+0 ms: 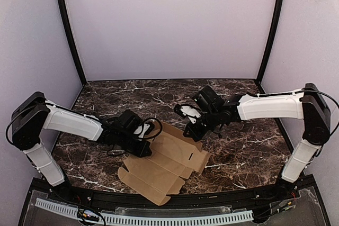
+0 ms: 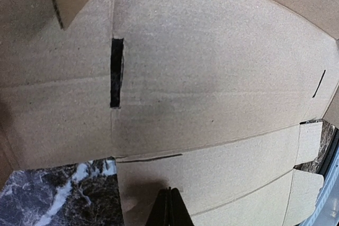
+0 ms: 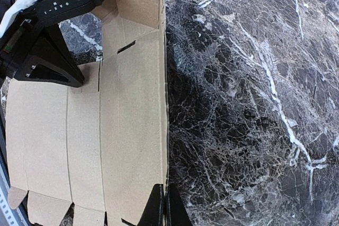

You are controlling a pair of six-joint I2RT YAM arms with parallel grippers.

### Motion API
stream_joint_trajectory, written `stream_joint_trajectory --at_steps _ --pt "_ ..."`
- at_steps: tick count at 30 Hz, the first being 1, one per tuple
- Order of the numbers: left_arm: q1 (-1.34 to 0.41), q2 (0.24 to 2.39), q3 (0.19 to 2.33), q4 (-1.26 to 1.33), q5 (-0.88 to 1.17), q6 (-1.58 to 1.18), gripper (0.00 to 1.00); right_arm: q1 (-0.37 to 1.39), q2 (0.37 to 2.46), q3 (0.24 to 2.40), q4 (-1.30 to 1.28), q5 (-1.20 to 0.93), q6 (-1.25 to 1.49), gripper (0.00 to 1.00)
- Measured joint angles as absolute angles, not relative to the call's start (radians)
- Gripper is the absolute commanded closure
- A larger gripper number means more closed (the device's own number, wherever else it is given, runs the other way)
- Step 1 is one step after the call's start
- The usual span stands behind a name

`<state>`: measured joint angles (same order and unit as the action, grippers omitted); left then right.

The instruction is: Fold the paper box

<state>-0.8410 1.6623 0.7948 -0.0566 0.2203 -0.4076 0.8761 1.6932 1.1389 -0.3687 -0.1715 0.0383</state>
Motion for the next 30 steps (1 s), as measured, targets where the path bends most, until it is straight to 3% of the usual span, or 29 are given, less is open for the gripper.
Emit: stream_joint_trajectory --at_steps 13,23,30 --pt "-0.841 1.401 0.818 -0.142 0.204 -0.366 0.96 0.909 1.651 1.090 -0.331 -0.049 -0.112 1.00" --pt "-0.841 1.198 0.850 -0.210 0.059 -0.294 0.92 0.968 1.536 1.009 -0.225 0.038 -0.334 1.00" --pt "-0.833 1.044 0.781 -0.179 -0.056 -0.283 0.84 1.005 1.519 0.963 -0.162 0.095 -0.484 1.00"
